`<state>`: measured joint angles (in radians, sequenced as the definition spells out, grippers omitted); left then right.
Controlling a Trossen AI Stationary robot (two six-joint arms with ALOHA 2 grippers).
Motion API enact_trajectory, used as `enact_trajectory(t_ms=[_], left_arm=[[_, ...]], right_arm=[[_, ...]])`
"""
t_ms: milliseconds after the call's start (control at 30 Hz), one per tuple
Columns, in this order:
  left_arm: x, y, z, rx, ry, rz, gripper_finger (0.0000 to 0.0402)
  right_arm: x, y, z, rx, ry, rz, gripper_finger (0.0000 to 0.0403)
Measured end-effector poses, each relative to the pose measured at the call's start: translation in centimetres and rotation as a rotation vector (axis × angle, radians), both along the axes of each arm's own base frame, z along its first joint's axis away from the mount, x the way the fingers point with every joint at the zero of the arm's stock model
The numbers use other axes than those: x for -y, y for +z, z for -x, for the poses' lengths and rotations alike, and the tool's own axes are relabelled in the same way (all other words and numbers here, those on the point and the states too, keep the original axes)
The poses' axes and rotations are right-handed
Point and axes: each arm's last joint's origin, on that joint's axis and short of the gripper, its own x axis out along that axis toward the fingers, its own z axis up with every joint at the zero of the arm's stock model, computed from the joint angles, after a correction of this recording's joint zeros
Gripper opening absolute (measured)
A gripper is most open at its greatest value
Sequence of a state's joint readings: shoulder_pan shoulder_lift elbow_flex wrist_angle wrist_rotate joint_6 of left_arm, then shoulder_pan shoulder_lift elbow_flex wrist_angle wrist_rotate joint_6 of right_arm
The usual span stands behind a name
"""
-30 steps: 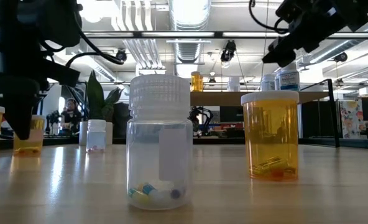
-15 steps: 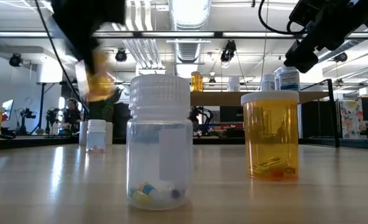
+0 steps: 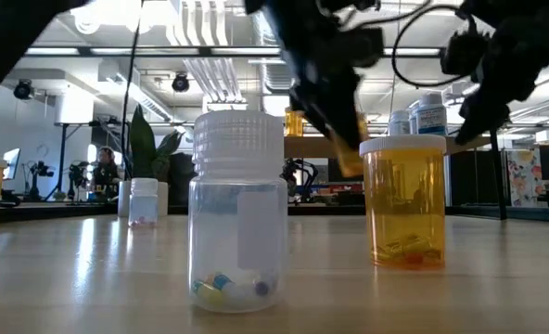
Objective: Pick and place medicine bottles onto shelf by color
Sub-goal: Put the big orange pill bottle on the shelf
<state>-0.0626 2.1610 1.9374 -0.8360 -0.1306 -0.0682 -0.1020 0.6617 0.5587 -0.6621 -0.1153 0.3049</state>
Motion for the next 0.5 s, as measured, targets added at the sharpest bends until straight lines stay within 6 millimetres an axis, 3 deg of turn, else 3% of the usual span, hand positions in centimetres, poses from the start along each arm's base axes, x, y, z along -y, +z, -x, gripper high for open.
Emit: enact_trajectory(t_ms=[167,500], left_arm=[[-1.7,-1.2,-2.4,0.017,0.036,-0.007,0.0175],[-2.3,-3.9,-2.9,0.016,0.049,-0.005,0.0208]], right_arm=[[0.1,-0.2,0.1,-0.019,-0.093,0.048,0.0228],[0.2,-1.1,-0.8,-0.082,-0.126,0.031,0.0228]])
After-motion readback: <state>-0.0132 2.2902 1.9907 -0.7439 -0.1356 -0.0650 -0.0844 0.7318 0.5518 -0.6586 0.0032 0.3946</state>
